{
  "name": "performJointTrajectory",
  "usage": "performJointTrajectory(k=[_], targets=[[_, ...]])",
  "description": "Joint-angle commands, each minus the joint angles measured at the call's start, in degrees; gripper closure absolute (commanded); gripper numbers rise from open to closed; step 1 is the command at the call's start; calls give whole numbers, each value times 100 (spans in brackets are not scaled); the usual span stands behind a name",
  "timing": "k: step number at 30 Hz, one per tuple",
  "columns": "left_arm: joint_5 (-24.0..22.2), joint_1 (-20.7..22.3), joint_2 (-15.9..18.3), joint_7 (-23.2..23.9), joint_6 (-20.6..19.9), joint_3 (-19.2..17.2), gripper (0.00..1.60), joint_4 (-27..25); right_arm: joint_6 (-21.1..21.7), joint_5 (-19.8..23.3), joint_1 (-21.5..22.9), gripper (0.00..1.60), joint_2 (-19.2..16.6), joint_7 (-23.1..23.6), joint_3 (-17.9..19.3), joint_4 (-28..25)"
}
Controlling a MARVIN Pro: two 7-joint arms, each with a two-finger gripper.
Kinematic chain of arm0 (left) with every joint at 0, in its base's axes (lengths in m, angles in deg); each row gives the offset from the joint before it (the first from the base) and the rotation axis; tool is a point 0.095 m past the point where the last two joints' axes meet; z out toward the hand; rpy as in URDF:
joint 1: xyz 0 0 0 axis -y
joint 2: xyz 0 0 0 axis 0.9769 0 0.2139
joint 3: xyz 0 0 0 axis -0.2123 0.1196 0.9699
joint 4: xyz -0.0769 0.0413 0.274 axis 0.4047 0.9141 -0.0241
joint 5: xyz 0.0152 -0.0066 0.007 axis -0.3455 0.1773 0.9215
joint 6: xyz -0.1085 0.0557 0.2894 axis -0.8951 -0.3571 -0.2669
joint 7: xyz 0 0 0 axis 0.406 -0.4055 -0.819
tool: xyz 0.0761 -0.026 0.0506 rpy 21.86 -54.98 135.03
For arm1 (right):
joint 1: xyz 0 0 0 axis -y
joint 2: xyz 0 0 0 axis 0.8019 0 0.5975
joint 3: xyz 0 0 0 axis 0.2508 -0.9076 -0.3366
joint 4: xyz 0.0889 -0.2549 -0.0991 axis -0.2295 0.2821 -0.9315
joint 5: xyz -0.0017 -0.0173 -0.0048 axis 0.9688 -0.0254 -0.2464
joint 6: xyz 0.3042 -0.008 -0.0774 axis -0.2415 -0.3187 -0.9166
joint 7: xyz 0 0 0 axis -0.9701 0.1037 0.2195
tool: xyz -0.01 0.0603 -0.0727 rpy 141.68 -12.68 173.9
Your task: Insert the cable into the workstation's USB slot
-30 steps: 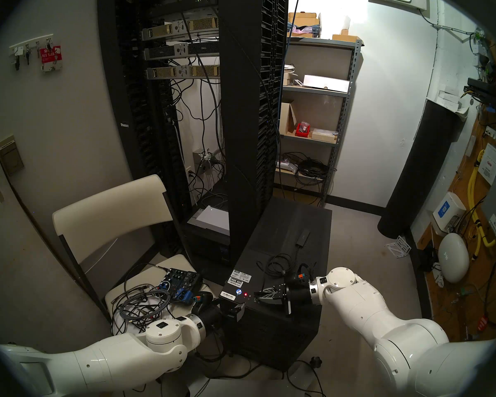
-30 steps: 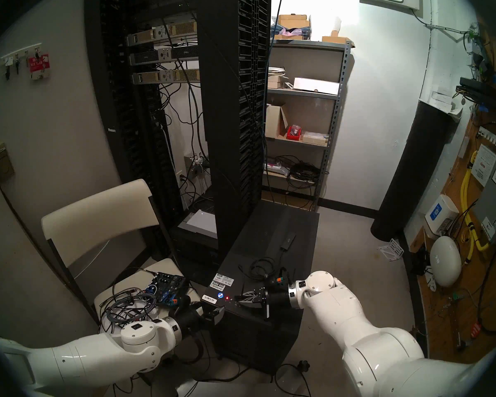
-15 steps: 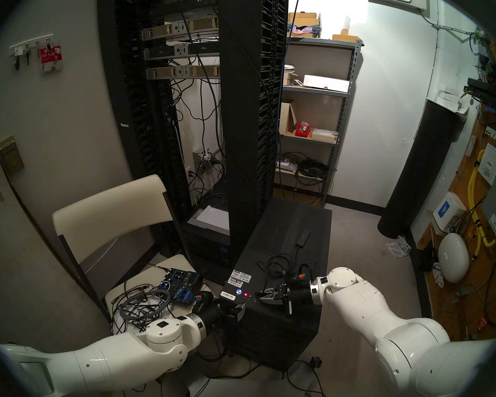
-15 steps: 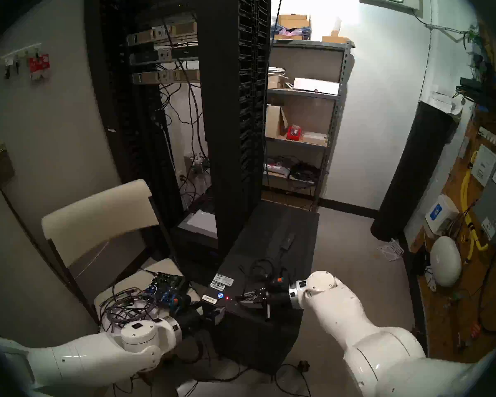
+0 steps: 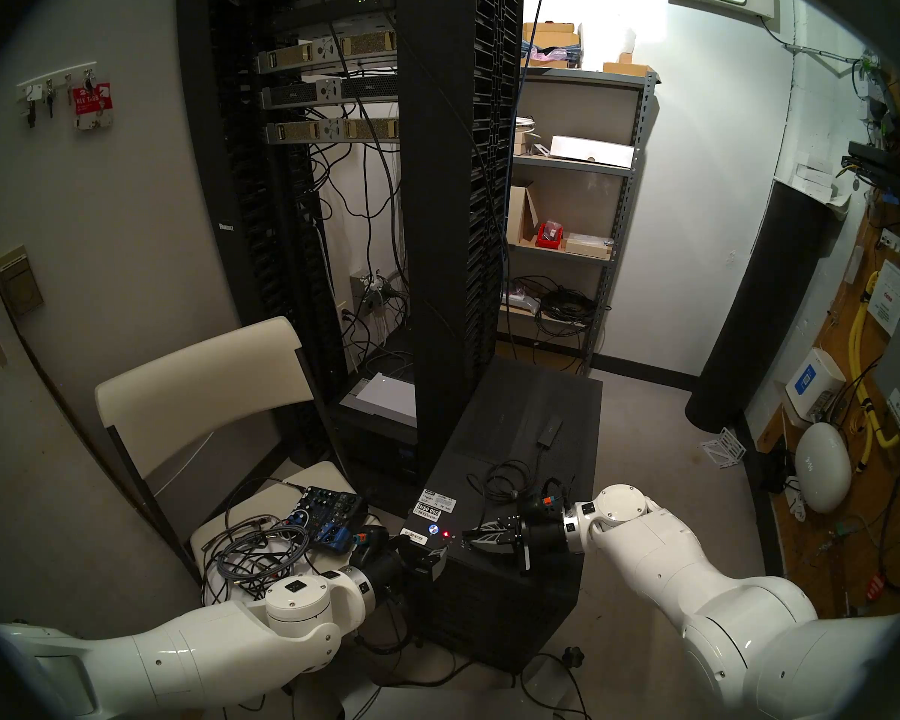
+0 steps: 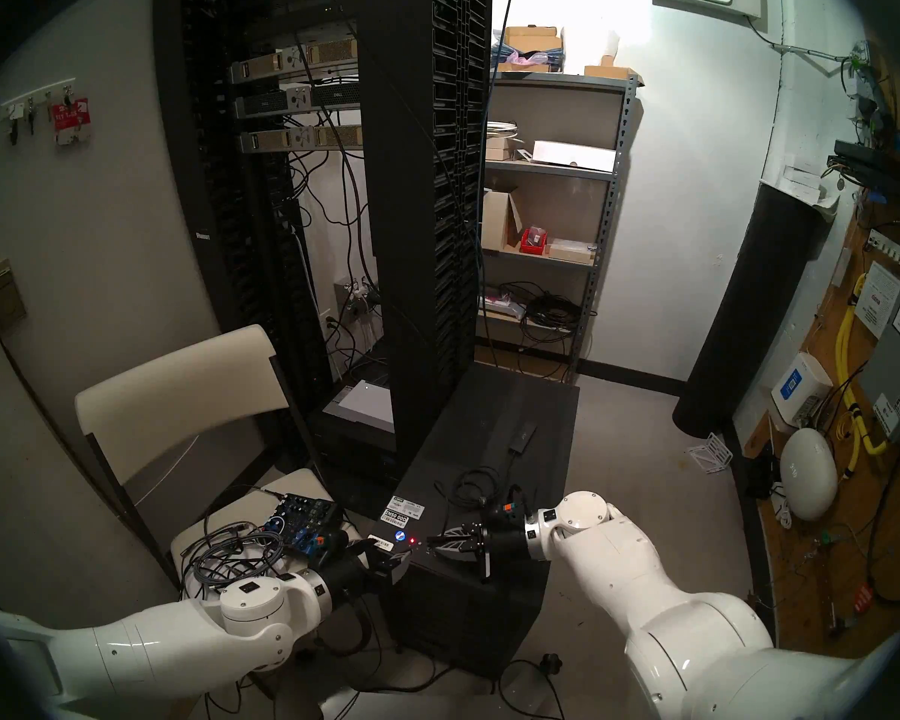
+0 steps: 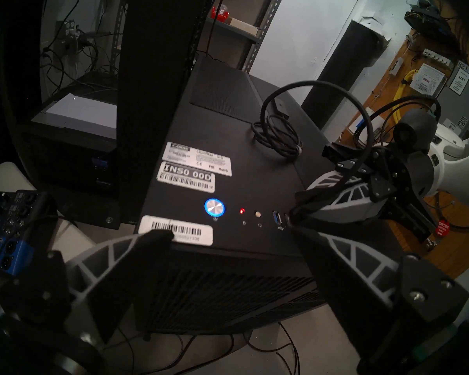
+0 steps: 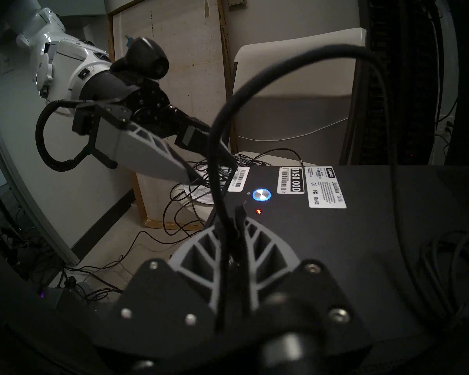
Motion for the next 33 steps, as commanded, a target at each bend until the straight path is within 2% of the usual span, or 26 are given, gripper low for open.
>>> performJointTrajectory(k=[1,5,13,20,25,26,28,33], targets=[[21,179,-78,41,105,-131,0,-244,-24,-175,-393,105,-61,4,-185,65],[33,164,-79,45,104,-133,0,-259,-96,-118,-452,106,-92,-42,-137,-75],[54,158,-83,36,110,-146,0,-281,-149,-13,-558,93,-154,-76,-61,-386],[354,201,-27,-6,146,-88,0,-280,-73,42,-701,90,-237,-87,-11,-770],[367,195,7,-24,170,-146,0,-311,35,71,-806,85,-310,-84,12,-1086],[368,196,9,-26,171,-152,0,-312,53,72,-829,80,-322,-95,17,-1138],[371,192,11,-38,175,-160,0,-317,116,84,-888,60,-356,-104,32,-1304],[355,187,23,-36,178,-166,0,-330,187,94,-1004,52,-422,-191,94,-1605]])
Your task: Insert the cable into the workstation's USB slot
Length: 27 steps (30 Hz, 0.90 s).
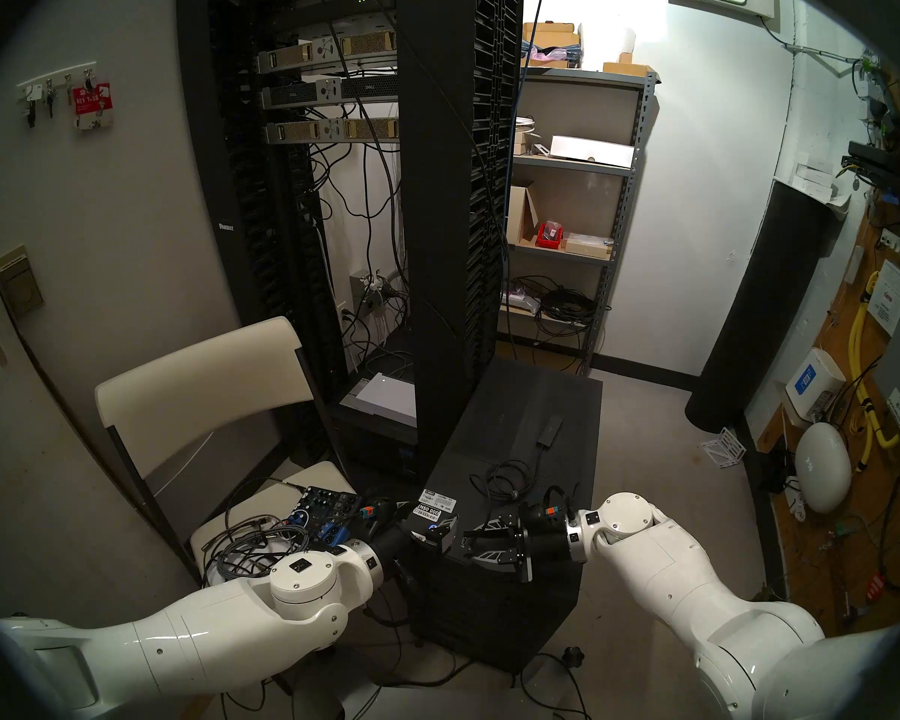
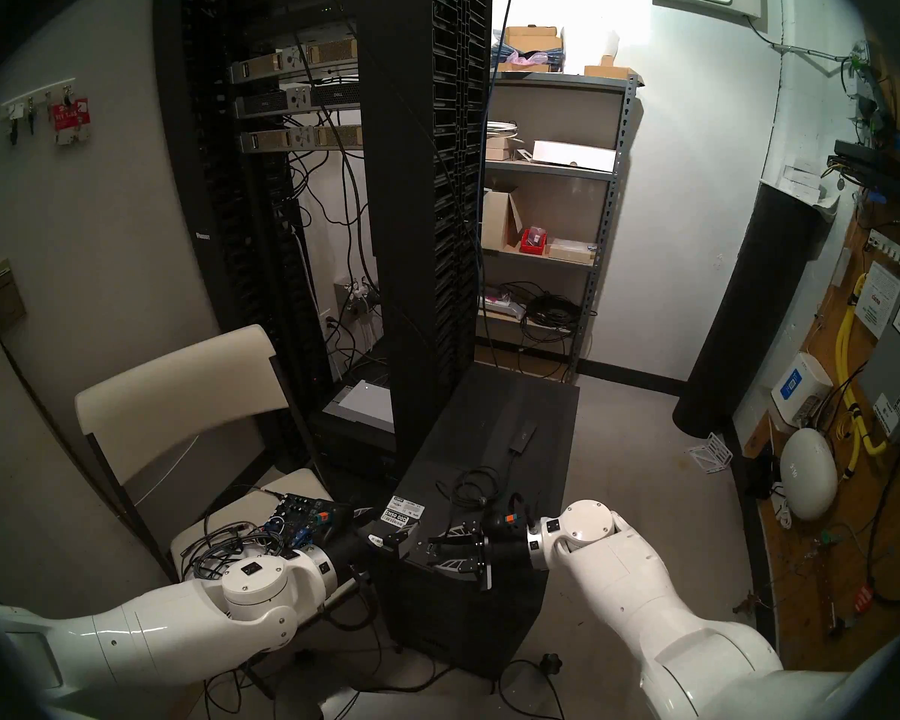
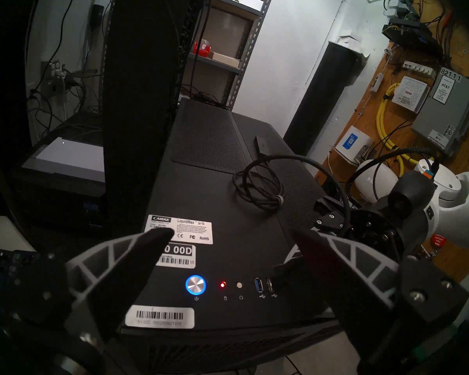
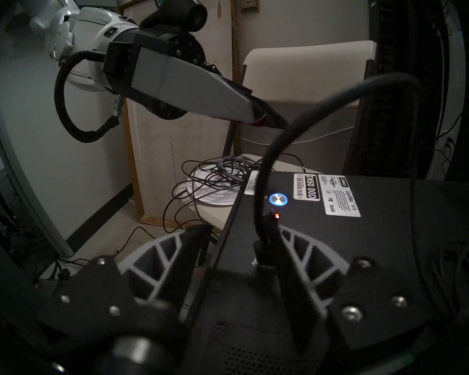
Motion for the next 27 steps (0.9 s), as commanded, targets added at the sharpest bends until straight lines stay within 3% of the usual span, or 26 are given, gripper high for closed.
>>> performJointTrajectory(k=[1,5,27], targets=[[-13,39,6,18,65,-60,0,-128,106,53,-307,50,-144,-58,81,-431],[-13,45,1,28,67,-56,0,-120,125,59,-350,40,-172,-91,140,-578],[0,67,-49,47,41,-54,0,-95,285,75,-684,24,-545,-411,575,-1244]])
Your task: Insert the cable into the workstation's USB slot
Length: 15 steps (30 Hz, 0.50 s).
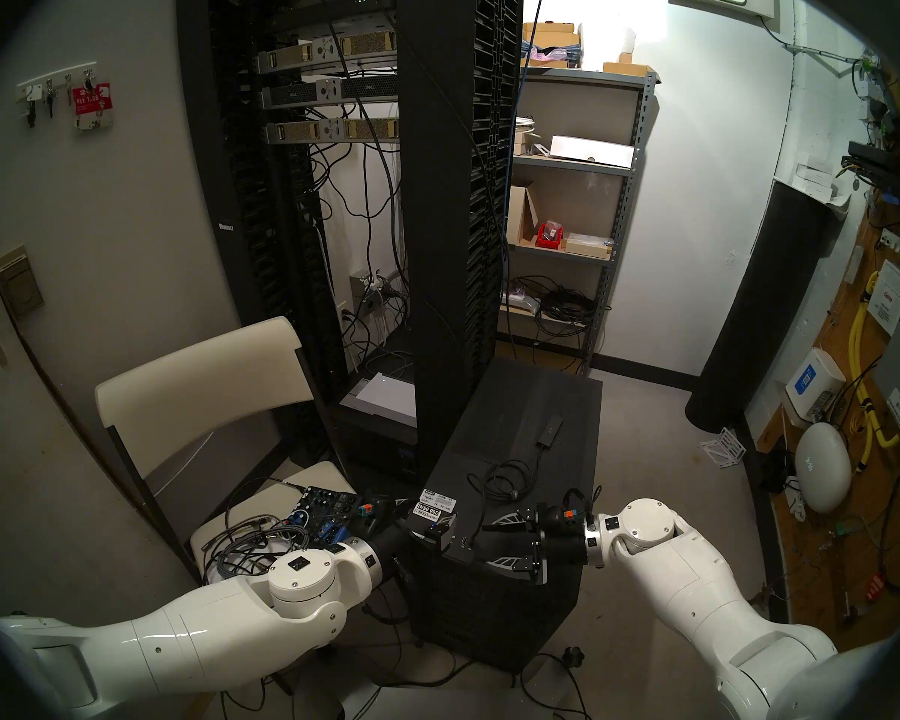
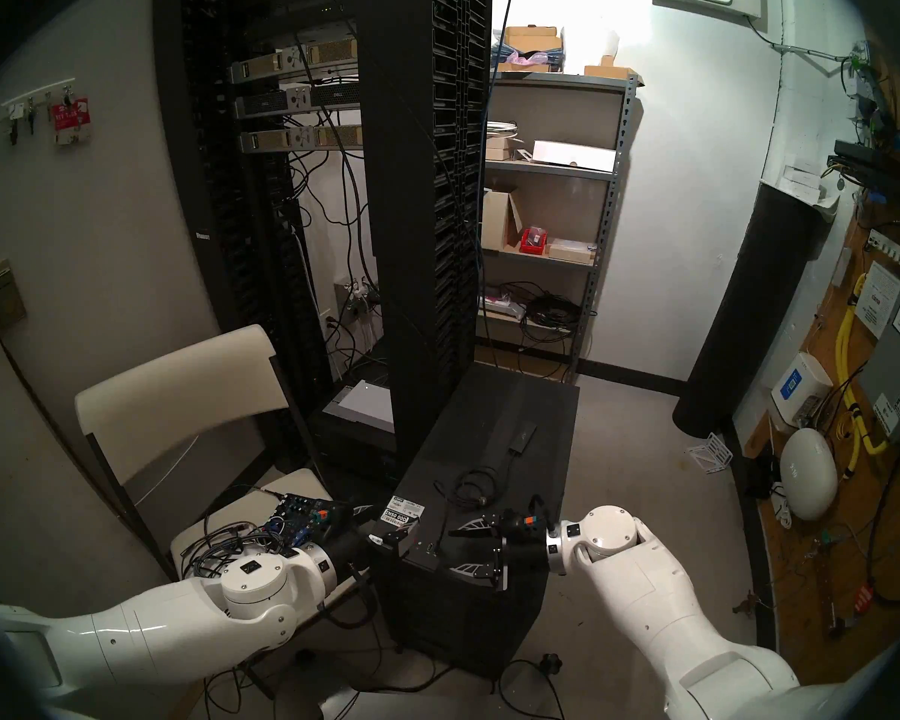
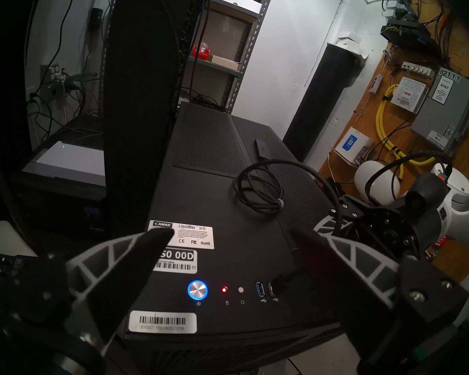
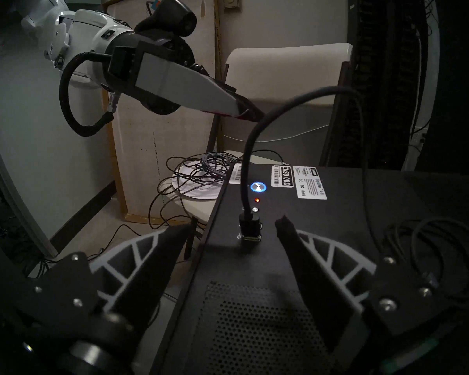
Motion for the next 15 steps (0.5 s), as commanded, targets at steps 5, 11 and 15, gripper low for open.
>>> performJointTrajectory(k=[5,11,15], targets=[[-17,58,-50,-12,26,-52,0,-81,60,87,-196,24,-172,-49,198,-523],[169,97,-5,-11,124,-39,0,-103,9,155,-534,24,-261,-286,437,-974],[317,84,65,-60,179,-43,0,-168,-38,202,-717,19,-328,-373,597,-1320]])
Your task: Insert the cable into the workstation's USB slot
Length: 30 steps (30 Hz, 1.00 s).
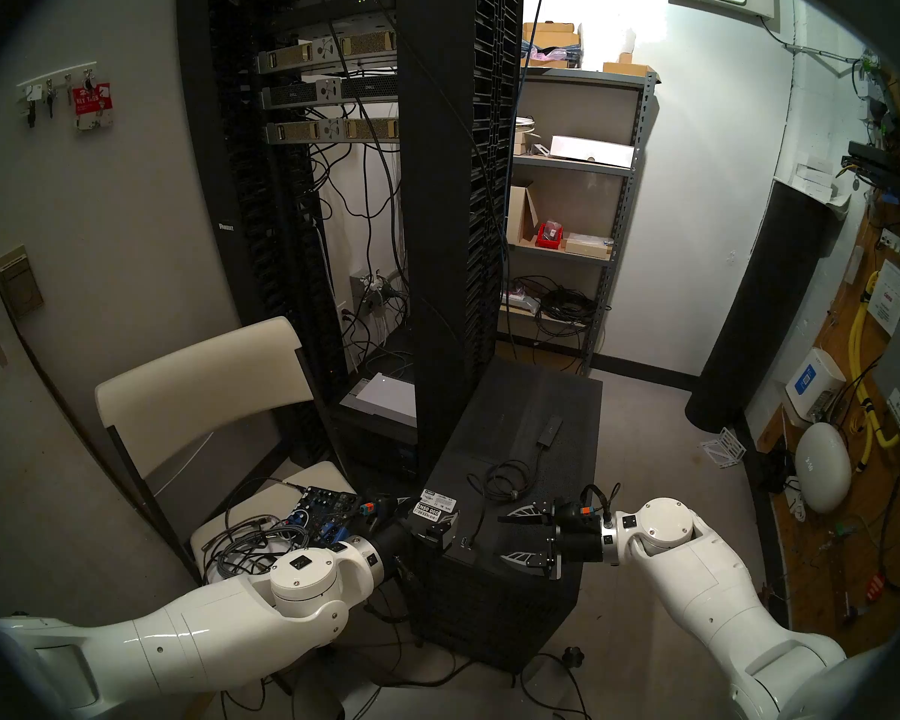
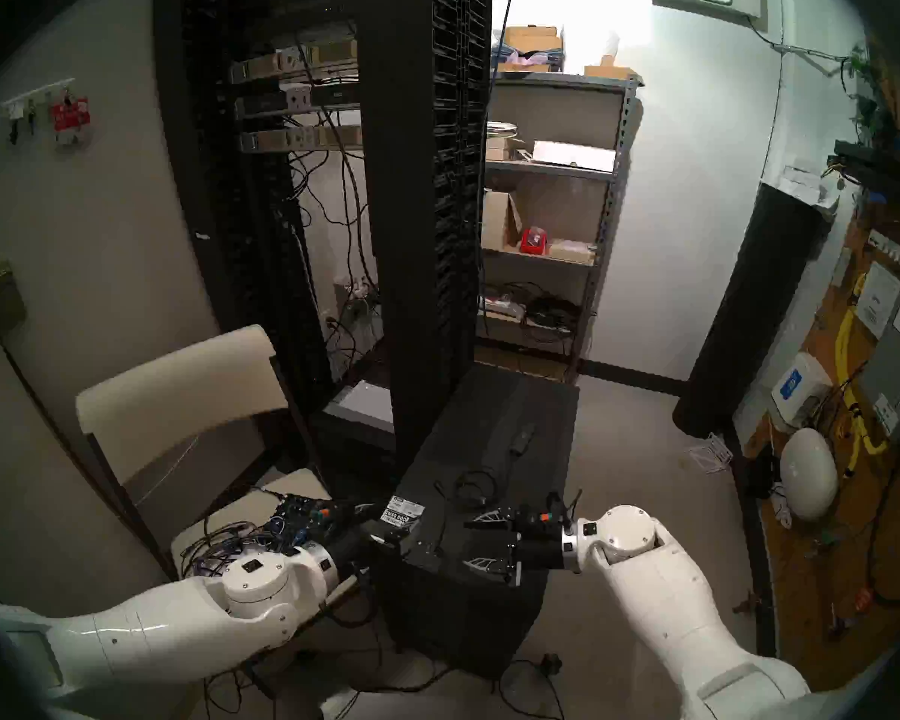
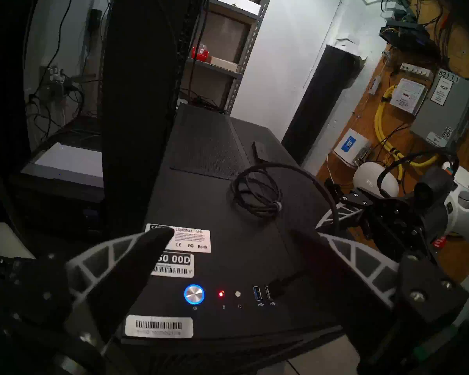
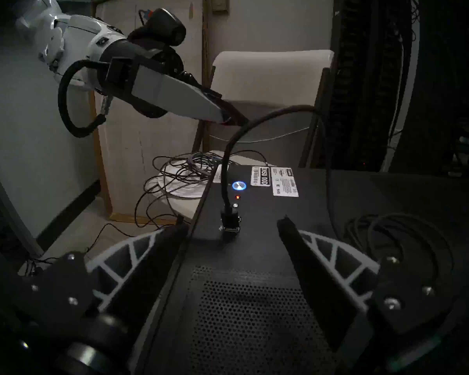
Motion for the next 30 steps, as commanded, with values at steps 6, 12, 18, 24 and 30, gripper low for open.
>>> performJointTrajectory(k=[6,12,18,24,30], targets=[[321,38,218,-56,212,-61,0,-220,-86,252,-489,15,-187,-141,405,-976],[510,-13,414,-90,314,-43,0,-413,78,273,-843,8,-287,-322,649,-1487],[583,-53,482,-136,359,-31,0,-539,214,254,-1061,4,-332,-472,814,-1771],[622,-58,501,-156,367,-31,0,-584,281,252,-1182,4,-372,-552,960,-1937],[647,-38,492,-166,346,-31,0,-628,291,279,-1273,3,-398,-625,1122,-2060]])
